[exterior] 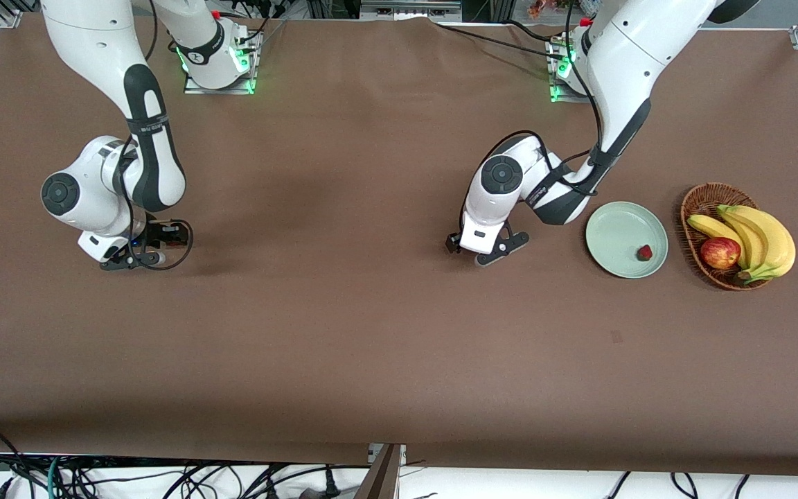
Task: Collect all strawberries into plate
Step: 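Grasp the second strawberry with the left gripper while the right gripper grasps the third, then carry the strawberry to the plate while the right gripper carries the third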
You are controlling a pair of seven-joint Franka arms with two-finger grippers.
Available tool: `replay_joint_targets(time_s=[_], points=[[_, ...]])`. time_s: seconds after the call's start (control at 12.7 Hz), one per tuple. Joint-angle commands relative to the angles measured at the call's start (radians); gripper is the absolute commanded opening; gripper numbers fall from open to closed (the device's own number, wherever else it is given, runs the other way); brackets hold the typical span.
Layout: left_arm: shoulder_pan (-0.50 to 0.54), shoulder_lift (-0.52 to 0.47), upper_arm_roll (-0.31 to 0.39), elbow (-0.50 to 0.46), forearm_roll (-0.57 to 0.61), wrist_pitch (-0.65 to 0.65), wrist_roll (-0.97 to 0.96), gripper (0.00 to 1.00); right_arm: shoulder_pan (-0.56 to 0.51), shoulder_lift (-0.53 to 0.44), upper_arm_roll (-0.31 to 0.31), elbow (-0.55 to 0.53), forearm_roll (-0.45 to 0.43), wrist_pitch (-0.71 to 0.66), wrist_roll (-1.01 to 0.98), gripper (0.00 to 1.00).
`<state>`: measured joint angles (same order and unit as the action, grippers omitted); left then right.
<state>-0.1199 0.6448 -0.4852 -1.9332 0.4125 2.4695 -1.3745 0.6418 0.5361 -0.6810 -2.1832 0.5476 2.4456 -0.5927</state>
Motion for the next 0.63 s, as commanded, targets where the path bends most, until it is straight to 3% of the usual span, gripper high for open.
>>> replay_joint_targets(time_s=[0.0, 0.08, 0.24, 0.39, 0.55], points=[[-0.007, 0.006, -0.004, 0.014, 0.029, -0.014, -0.046, 0.19, -0.008, 0.001, 0.009, -0.012, 0.060, 0.012, -0.061, 0.38], [-0.007, 0.006, -0.004, 0.017, 0.026, -0.017, -0.046, 0.09, -0.005, -0.004, 0.009, -0.006, 0.060, 0.010, -0.058, 0.26], [-0.006, -0.007, -0.007, 0.026, 0.020, -0.032, -0.034, 0.05, 0.001, -0.010, 0.009, 0.022, 0.060, -0.008, -0.053, 0.13], [0.005, -0.022, -0.015, 0.094, -0.039, -0.143, 0.021, 0.05, 0.005, -0.019, 0.009, 0.080, 0.060, -0.090, -0.014, 0.10], [0.016, -0.063, 0.000, 0.187, -0.220, -0.283, 0.221, 0.05, 0.067, -0.018, 0.006, 0.173, 0.054, -0.198, 0.132, 0.10]])
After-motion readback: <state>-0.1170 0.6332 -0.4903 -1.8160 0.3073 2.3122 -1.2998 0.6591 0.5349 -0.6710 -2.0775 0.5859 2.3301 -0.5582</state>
